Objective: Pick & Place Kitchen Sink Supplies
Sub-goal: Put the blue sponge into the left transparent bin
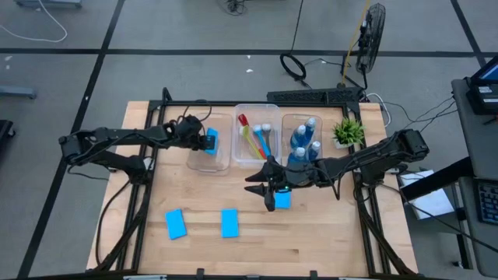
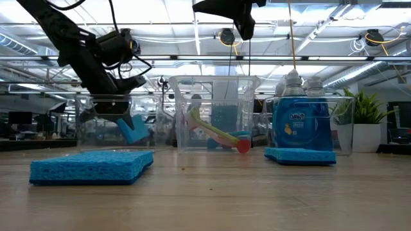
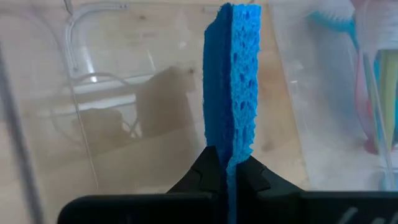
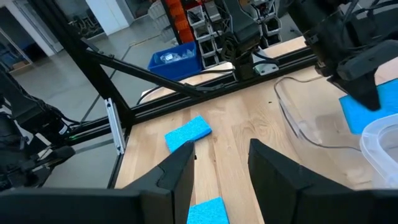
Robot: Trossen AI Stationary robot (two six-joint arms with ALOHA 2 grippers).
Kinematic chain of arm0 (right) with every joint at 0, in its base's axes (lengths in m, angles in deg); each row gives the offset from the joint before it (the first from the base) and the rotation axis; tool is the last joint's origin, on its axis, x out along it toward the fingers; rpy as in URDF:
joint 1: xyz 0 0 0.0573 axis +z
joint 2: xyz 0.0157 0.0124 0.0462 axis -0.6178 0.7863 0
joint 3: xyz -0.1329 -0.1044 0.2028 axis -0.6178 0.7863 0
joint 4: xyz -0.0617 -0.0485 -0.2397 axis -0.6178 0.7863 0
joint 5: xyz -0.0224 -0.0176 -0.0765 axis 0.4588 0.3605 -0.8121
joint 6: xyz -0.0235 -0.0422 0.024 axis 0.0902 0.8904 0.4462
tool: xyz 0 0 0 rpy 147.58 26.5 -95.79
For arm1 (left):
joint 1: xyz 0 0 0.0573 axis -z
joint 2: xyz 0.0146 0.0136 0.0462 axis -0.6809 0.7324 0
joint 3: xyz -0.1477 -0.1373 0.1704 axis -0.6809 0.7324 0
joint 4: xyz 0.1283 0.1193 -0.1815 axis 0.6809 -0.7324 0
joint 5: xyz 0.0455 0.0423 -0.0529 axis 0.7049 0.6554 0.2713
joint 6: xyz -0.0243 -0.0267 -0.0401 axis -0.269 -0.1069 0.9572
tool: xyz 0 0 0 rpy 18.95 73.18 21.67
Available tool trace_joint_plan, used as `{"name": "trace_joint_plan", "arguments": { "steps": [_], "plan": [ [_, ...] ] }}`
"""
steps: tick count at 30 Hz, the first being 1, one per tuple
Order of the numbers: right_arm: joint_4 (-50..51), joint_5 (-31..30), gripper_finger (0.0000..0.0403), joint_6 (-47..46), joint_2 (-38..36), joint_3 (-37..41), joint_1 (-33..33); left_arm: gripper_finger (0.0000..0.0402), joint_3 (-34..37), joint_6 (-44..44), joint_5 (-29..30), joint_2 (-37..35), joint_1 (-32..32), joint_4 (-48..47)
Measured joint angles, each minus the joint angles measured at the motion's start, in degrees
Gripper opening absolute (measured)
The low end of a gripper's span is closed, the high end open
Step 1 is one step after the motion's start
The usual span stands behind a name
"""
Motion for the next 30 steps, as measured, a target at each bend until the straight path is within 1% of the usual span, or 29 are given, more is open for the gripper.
{"name": "trace_joint_plan", "arguments": {
  "steps": [2, 6, 10, 16, 24, 30],
  "plan": [
    [0.0, 0.0, 0.0134, 0.0, 0.0, 0.0, 0.0, 0.0012, 0.0, 0.0, 0.7, 0.0, 0.0, 0.0],
    [0.0, 0.0, 0.0134, 0.0, 0.0, 0.0, 0.0, 0.0036, 0.0, 0.0, 2.1, 0.0, 0.0, -0.2],
    [0.0, 0.0, 0.0134, 0.0, 0.0, 0.0, 0.0, 0.0051, 0.0, 0.0, 3.1, 0.0, 0.0, -0.6],
    [0.0, 0.0, 0.0134, 0.0, 0.0, 0.0, 0.0, 0.0079, 0.0, -1.2, 3.1, 0.0, 0.1, -0.6],
    [0.0, 0.0, 0.0134, -0.1, 0.0, 0.0, 0.0, 0.0145, 0.0, -1.1, 1.9, -0.5, -0.1, -0.7],
    [0.0, 0.0, 0.0134, -0.1, 0.0, 0.0, 0.0, 0.0197, 0.0, -3.0, 0.2, -5.5, -0.7, -0.8]
  ]
}}
